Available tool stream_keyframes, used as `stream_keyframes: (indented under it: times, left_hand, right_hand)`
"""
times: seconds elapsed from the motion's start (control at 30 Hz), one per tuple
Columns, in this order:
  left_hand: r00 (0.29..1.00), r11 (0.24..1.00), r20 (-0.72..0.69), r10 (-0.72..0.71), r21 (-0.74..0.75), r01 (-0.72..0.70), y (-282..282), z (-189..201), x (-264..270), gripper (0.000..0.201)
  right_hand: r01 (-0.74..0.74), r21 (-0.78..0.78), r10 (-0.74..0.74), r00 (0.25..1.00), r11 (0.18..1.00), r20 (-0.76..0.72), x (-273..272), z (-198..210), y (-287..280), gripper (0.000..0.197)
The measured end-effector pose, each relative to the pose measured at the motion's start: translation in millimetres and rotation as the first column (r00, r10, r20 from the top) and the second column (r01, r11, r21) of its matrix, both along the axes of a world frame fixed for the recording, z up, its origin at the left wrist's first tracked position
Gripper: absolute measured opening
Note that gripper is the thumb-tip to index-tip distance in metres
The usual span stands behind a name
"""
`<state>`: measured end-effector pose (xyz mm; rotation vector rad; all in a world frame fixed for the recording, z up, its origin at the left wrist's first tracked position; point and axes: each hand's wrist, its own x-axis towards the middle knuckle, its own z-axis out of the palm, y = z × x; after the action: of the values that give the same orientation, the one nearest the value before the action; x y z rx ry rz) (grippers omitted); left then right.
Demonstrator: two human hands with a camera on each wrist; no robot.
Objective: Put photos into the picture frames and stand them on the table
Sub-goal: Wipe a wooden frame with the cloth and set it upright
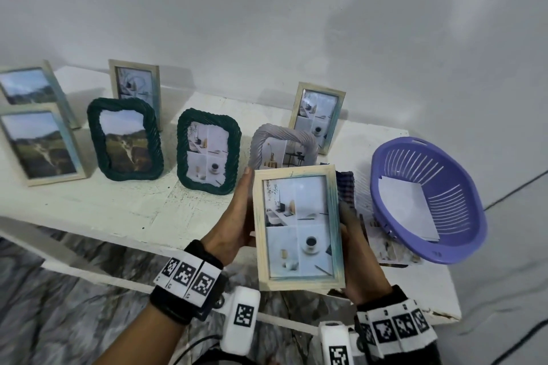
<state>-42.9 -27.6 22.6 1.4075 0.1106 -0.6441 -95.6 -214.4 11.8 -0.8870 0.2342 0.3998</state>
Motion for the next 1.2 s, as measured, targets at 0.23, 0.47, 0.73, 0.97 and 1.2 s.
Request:
stream_keyframes:
  times: [0.23,0.47,0.73,0.97,1.2]
  left_hand:
    - [0.994,0.999,0.102,-0.032,0.036,0.029,28,34,29,0.083]
    - [0.917,0.993,0.398,-0.019,0.112,-0.028,59,127,112,0.084]
    - [0.879,0.990,0.473,-0.065,0.140,-0.003,88,197,257,0.070]
    - [0.956,0.965,0.248,-0.155,0.246,0.093,98,153,347,0.054]
    - [0.940,0.918,0.041,-0.337,0.238,0.319,105,86,395,0.046]
  right_hand:
    - [0.104,-0.404,-0.009,0.973,0.909,0.230,38,27,6,0.047]
    - [0.487,-0.573,0.073,0.717,0.659,0.693,122,126,28,0.024]
    - [0.675,-0.606,0.060,0.646,0.420,0.761,259,190,61,0.027]
    - [0.412,-0.792,0.096,0.860,0.450,0.502,335,158,74,0.025]
    - [0.096,-0.925,0.197,0.964,0.367,0.178,365,118,78,0.038]
